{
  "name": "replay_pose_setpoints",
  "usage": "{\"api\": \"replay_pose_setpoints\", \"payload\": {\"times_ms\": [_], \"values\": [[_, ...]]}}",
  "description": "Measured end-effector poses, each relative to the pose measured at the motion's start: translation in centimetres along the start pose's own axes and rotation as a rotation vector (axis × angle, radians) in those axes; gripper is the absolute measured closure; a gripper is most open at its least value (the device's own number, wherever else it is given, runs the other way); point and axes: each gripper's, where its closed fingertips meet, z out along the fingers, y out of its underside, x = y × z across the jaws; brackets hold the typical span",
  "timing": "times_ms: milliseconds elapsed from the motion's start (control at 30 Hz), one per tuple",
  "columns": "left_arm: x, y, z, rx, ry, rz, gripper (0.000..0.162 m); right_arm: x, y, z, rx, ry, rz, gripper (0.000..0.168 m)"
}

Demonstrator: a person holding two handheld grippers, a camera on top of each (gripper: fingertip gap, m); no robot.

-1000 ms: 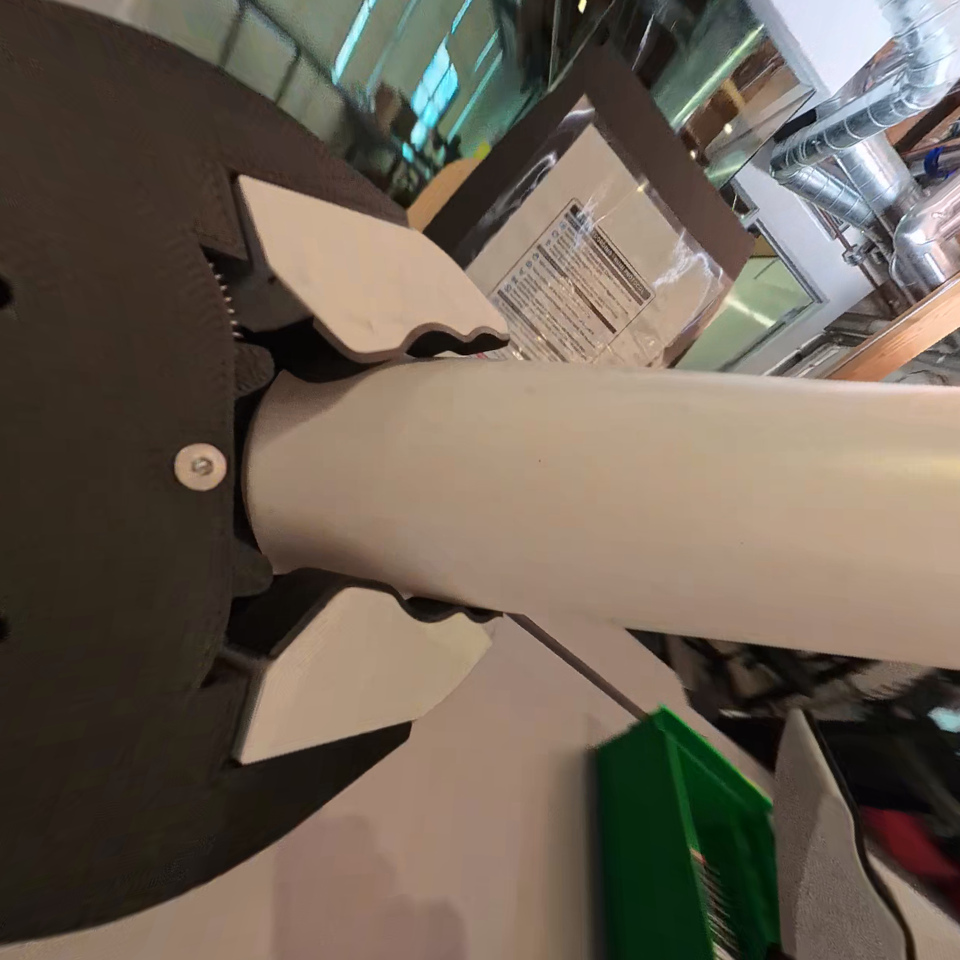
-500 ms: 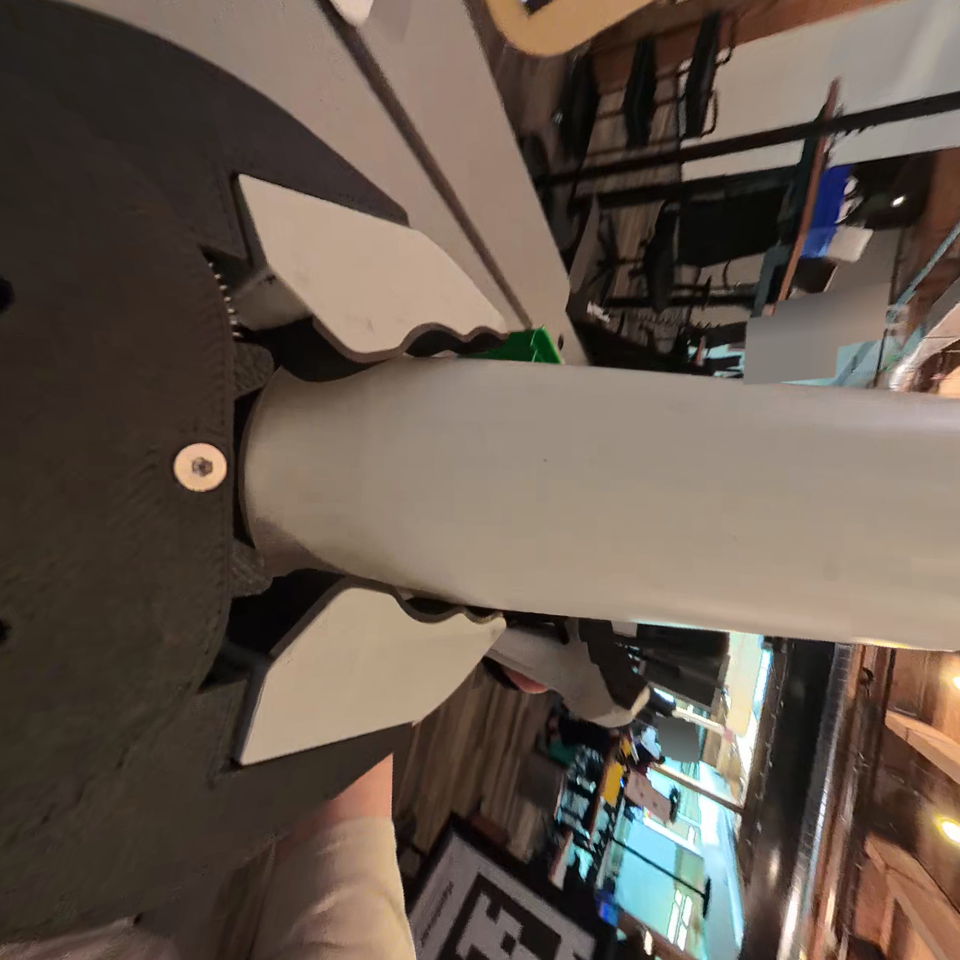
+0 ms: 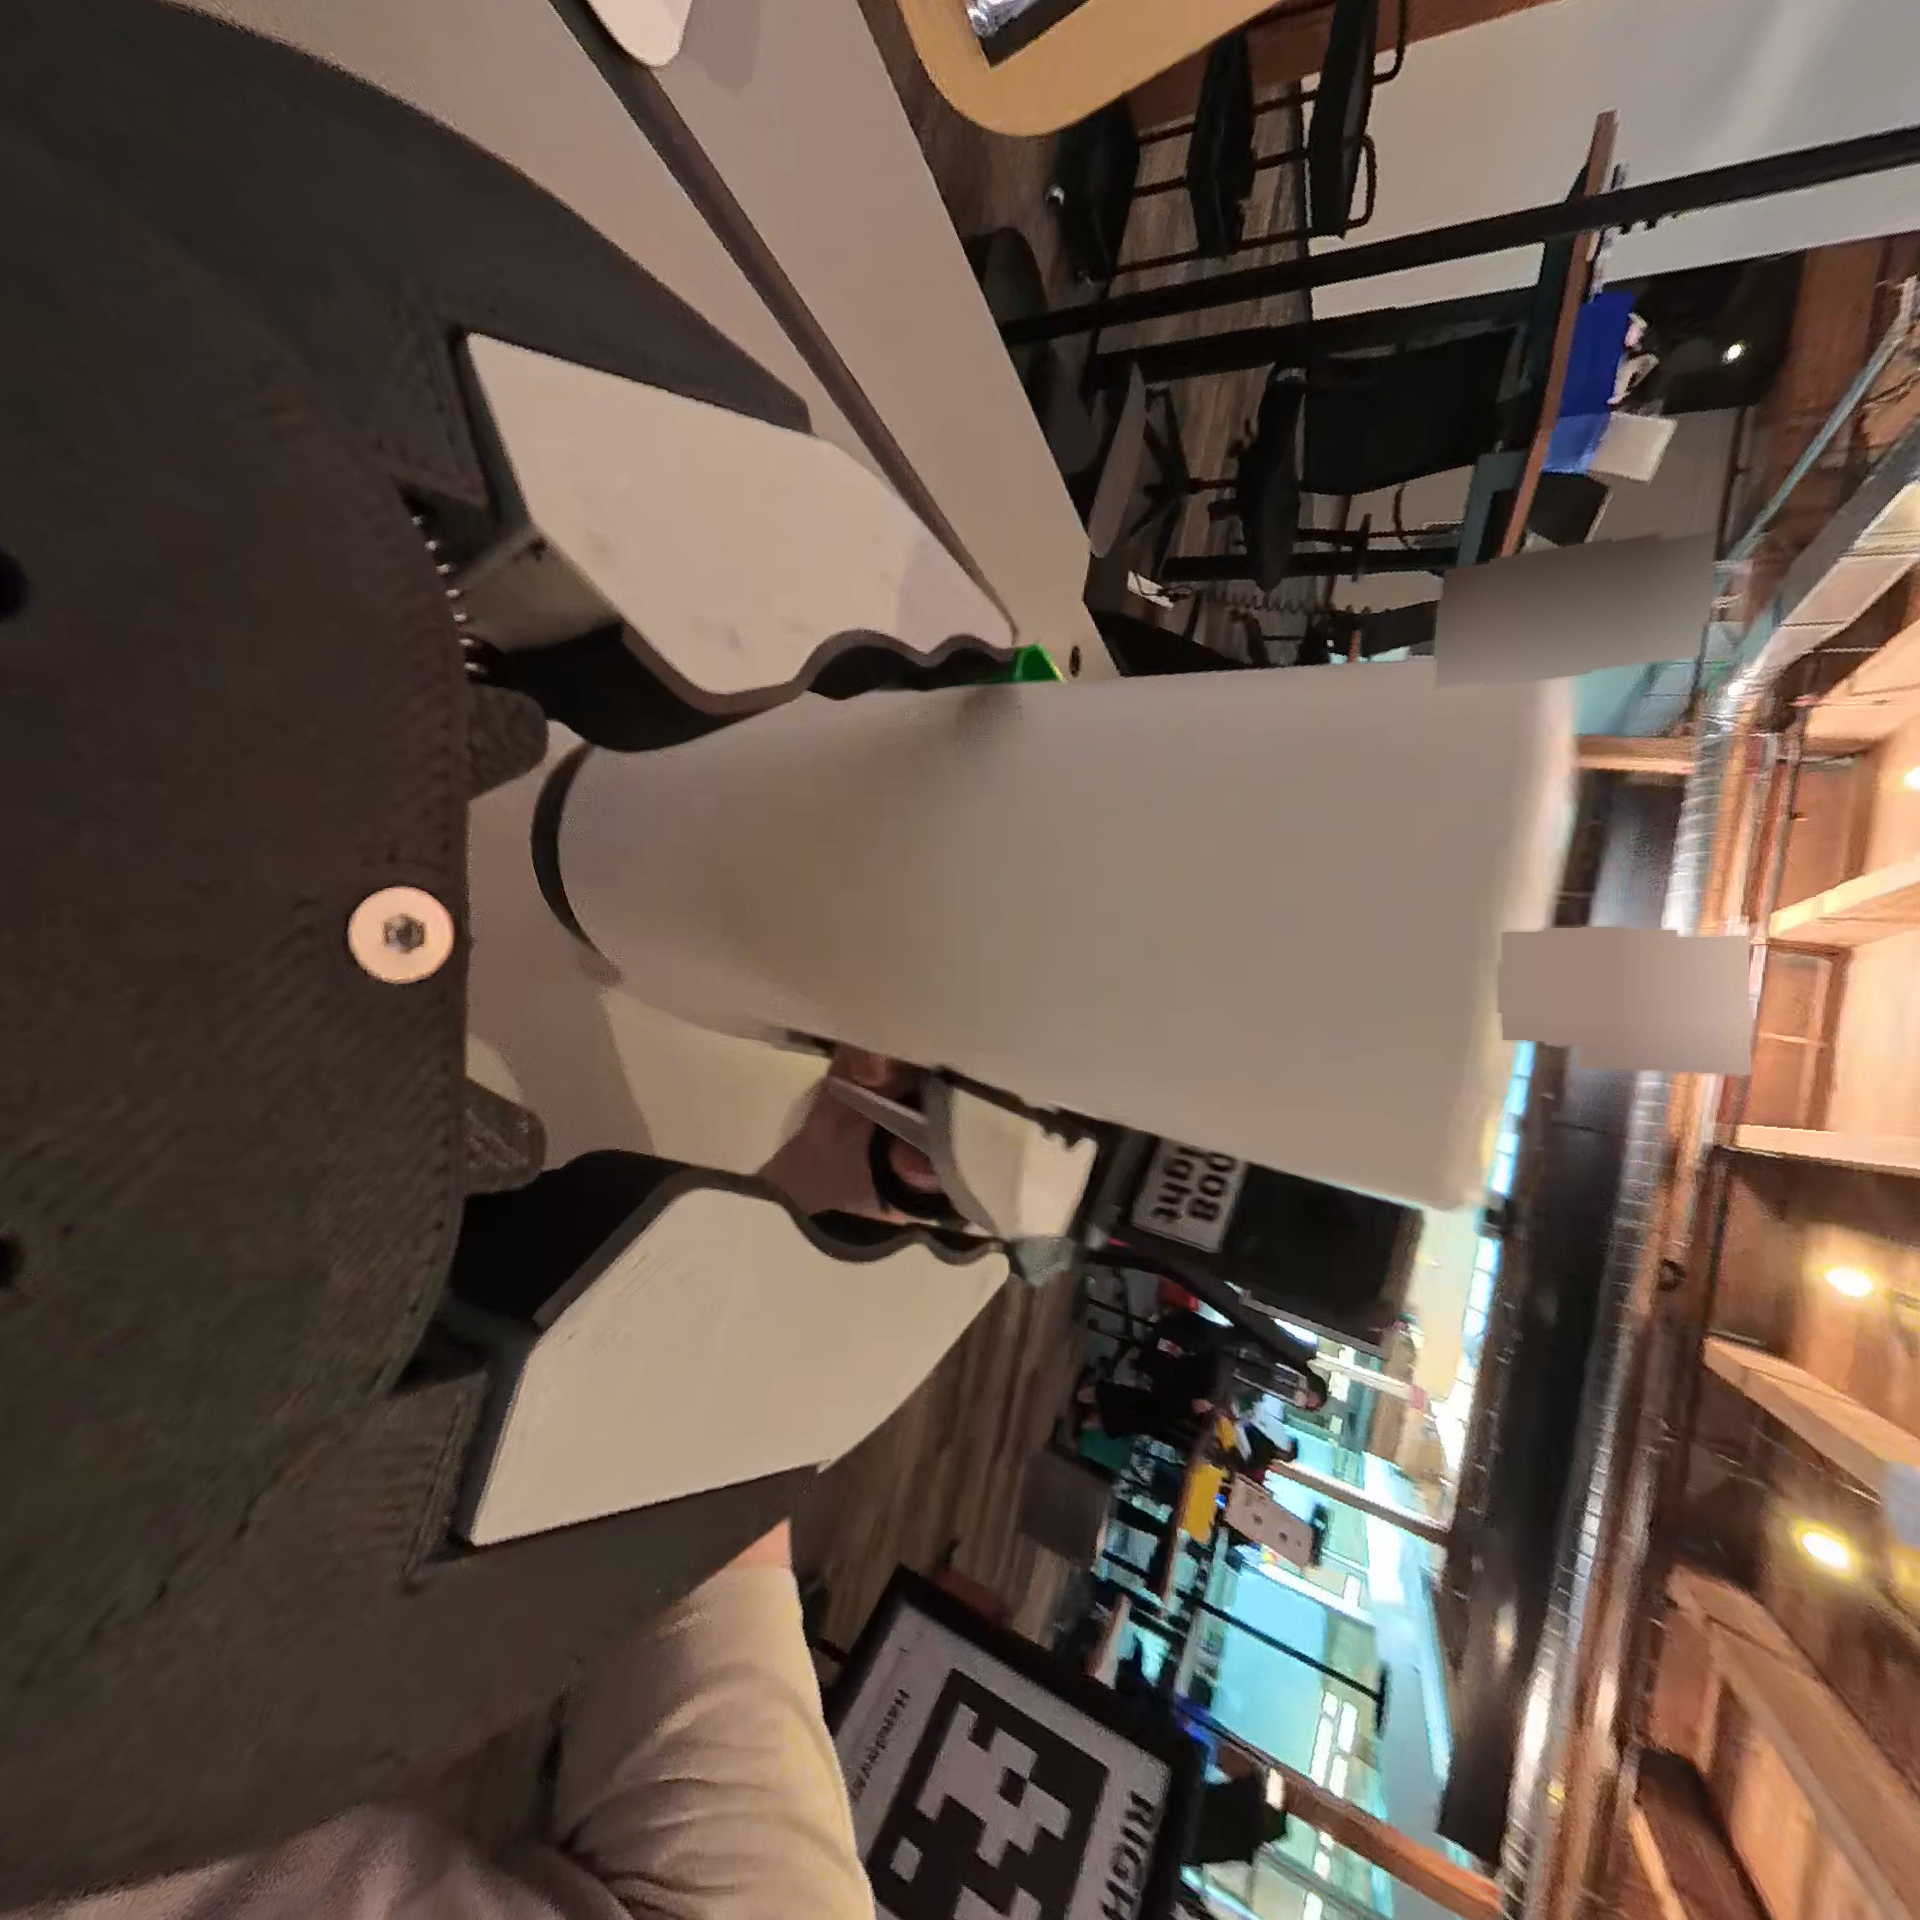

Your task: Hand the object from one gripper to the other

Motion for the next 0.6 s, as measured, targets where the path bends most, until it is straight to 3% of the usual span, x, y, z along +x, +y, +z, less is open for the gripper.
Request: {"api": "replay_pose_setpoints", "payload": {"times_ms": [167,333,467,600], "values": [[-0.7,-1.4,-0.6,0.049,-0.121,0.045,0.060,-0.1,0.6,0.5,-0.057,0.122,-0.235,0.095],[-1.2,-2.3,-1.0,0.117,-0.296,0.144,0.073,-0.2,0.0,0.7,-0.086,0.362,-0.569,0.095],[-0.6,-2.2,-0.4,0.116,-0.361,0.224,0.070,-1.2,-0.6,0.9,-0.111,0.510,-0.808,0.094],[-0.1,-2.9,-0.8,0.146,-0.307,0.184,0.079,-2.0,-1.1,1.0,-0.065,0.536,-0.815,0.094]]}}
